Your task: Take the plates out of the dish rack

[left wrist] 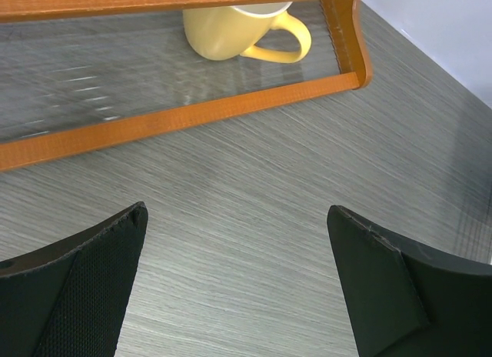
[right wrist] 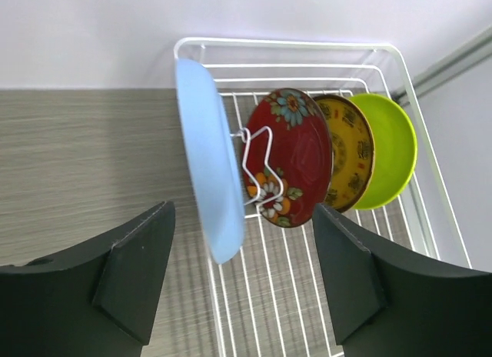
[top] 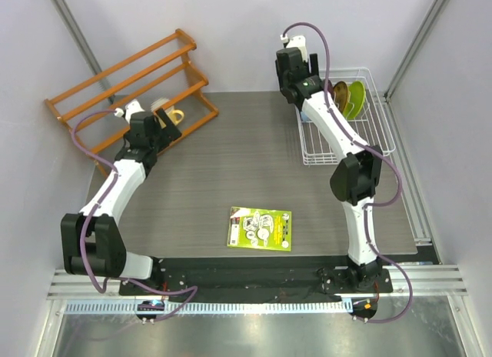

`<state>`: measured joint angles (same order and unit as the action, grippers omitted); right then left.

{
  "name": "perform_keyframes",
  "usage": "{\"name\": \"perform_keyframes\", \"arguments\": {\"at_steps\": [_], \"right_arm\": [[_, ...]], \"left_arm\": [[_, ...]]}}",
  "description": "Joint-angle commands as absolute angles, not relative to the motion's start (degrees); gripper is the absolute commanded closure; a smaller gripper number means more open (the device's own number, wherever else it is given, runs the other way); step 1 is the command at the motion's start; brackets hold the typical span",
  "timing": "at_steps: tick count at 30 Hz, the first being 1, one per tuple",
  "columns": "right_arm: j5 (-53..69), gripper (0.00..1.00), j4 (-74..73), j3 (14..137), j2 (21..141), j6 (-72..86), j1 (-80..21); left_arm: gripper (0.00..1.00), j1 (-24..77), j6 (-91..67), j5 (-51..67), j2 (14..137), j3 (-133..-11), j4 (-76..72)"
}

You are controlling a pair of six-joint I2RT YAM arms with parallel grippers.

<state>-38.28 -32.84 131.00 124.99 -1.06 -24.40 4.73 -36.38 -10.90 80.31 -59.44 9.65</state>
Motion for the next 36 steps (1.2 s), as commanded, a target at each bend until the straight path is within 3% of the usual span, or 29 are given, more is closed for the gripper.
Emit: {"name": "perform_keyframes", "arguments": {"at_steps": [1,10,13,14,16,17,23,25,26,28,29,36], "right_arm": [[-42.2,0.23,-32.3,132.6,127.7,-3.4,-24.1],[-44.0,0.28,-31.8,131.8,130.2,-4.0,-24.1],[-45.6,0.38,-31.7,131.9,131.5,-4.5,-24.0],[-46.1,0.46,-31.6,131.8,131.7,-4.5,-24.0],[-46.2,0.50,-31.6,131.8,132.3,-4.6,-23.9],[-46.7,0.60,-31.6,131.7,132.4,-4.5,-23.8],[-46.8,0.83,-31.7,131.0,132.8,-4.7,-23.6],[-46.9,0.83,-31.7,130.5,132.9,-4.8,-23.4],[-46.8,0.88,-31.7,130.3,133.0,-4.9,-23.2],[-47.5,0.86,-31.8,129.9,133.0,-4.8,-23.0],[-47.5,0.77,-31.7,129.8,133.1,-4.7,-22.6],[-47.0,0.68,-31.3,128.9,133.3,-4.3,-21.3]], "left_arm": [[0.01,4.7,-35.3,-10.6,78.1,-58.4,6.4],[0.01,4.7,-35.1,-10.8,78.1,-57.3,5.6],[0.00,4.7,-34.7,-10.7,78.1,-57.1,5.5],[0.00,4.7,-34.6,-10.8,78.0,-57.0,5.5],[0.01,4.7,-34.5,-10.9,77.9,-56.9,5.5],[0.01,4.7,-34.5,-10.8,78.0,-56.7,5.4],[0.01,4.7,-34.3,-10.3,78.1,-56.3,5.3],[0.00,4.7,-34.3,-9.9,78.4,-56.3,5.3],[0.00,4.7,-34.3,-9.8,78.5,-56.3,5.3],[0.01,4.7,-34.3,-9.7,78.5,-56.2,5.2],[0.00,4.7,-34.3,-9.7,78.5,-56.2,5.1],[0.01,4.7,-34.1,-9.4,78.4,-55.7,4.7]]}}
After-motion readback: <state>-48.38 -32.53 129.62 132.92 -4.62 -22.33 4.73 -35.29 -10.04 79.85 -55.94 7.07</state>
